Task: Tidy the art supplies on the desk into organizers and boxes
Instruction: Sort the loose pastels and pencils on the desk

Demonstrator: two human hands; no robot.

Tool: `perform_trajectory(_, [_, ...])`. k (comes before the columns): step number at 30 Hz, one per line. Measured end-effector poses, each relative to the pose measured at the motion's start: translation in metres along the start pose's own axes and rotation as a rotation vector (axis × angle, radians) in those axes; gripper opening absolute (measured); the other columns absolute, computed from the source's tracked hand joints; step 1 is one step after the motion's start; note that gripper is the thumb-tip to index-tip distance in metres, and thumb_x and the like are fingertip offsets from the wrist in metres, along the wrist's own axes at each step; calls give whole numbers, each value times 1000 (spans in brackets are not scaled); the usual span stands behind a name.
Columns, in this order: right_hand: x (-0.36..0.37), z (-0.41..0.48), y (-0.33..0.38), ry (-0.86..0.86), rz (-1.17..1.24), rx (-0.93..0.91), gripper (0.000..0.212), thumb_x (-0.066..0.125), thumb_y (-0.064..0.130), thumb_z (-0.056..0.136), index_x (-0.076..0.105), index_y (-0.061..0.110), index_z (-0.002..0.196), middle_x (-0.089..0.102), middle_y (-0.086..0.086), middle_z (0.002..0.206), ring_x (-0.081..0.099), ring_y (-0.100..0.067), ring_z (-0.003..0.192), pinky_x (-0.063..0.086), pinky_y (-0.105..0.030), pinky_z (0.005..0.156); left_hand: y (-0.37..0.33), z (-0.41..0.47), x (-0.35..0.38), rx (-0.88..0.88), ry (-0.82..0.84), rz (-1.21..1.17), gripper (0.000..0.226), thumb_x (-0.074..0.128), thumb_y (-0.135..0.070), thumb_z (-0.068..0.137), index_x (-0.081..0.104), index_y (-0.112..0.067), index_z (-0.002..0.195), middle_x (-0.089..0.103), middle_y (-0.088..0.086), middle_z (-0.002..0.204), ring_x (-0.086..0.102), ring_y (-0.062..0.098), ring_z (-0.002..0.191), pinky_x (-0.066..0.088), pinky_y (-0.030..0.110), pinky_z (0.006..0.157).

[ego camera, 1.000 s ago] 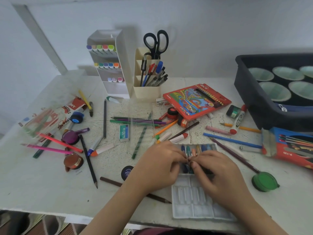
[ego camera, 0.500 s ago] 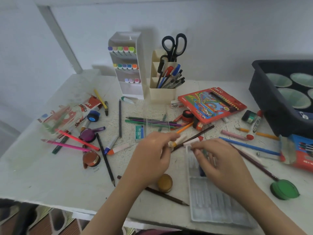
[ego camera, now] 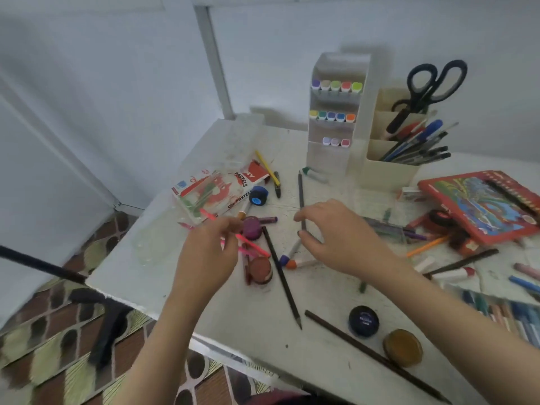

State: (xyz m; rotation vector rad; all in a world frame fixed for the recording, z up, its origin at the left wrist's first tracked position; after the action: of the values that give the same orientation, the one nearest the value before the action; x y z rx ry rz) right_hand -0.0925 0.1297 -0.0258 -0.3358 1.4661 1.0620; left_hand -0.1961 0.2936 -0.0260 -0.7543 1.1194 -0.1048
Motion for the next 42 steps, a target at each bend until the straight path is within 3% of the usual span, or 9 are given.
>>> perform_trajectory(3, [18,29,12,23,-48,-13,33,48,29,93,55,20,124,58,1,119,45,-16,112,41,-30,91,30,2,-14,-60,-14,32,26,54,-4,85,72,-20,94,68,-11,86,58,2,77,44,19,75])
perform_trajectory(11, [47,67,32,-4,-195,-47,28,44,19,93,68,16,108,61,-1,108,48,-18,99,43,-29,81,69,4,-22,-213,-3,314,21,53,-18,88,65,-19,106,66,-4,101,59,19,91,39,26,64])
perform_trajectory(16, [46,68,29,-27,-203,-31,22,51,24,90,70,19,100,62,0,99,49,-17,94,40,-27,77,67,8,-15,-243,-3,394,19,47,-24,91,65,-19,89,64,-4,78,54,16,66,31,21,47])
perform_trajectory(24, [40,63,20,-25,-154,37,13,55,27,87,62,18,90,61,1,89,49,-16,87,40,-27,70,50,8,-21,-209,-8,349,12,54,-26,88,67,-25,89,65,-10,79,56,11,68,42,21,51])
perform_trajectory(29, [21,47,4,1,21,135,6,58,24,82,55,20,85,60,5,78,54,-12,73,41,-24,60,25,5,-38,-150,-13,309,15,61,-24,81,65,-27,94,65,-14,84,52,9,73,30,17,50])
perform_trajectory(33, [2,28,-12,-23,128,202,12,57,22,86,59,22,98,60,13,75,56,-4,70,46,-24,62,1,2,-47,-89,-66,247,7,61,-28,82,64,-28,88,62,-17,76,54,9,73,32,16,52])
perform_trajectory(36, [-16,7,-32,-49,212,277,20,53,21,90,64,24,106,57,19,76,54,3,66,39,-12,56,-19,0,-49,-39,-113,188,5,59,-29,84,64,-30,84,59,-20,71,54,6,70,34,16,53])
perform_trajectory(40, [-42,-23,-56,-73,308,361,20,53,19,90,66,34,87,65,15,76,59,-6,67,48,-20,59,-35,4,-41,-45,-93,8,13,58,-32,84,65,-32,72,59,-23,62,56,-4,67,34,14,51])
perform_trajectory(42, [-56,-41,-68,-114,370,385,21,56,18,88,66,35,81,65,16,71,59,-2,66,45,-11,52,-39,7,-26,-98,-11,-138,18,61,-28,84,69,-27,68,61,-18,56,55,-9,65,37,7,49])
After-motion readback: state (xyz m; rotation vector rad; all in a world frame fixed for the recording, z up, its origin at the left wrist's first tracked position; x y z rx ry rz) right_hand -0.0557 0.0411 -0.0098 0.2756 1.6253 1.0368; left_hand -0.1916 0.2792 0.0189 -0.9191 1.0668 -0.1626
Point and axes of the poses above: each hand's wrist, its own z-axis towards the middle knuckle, its own x-axis out of the palm, y = z × x, the point moved 7 cm from there along z, towards the middle knuckle
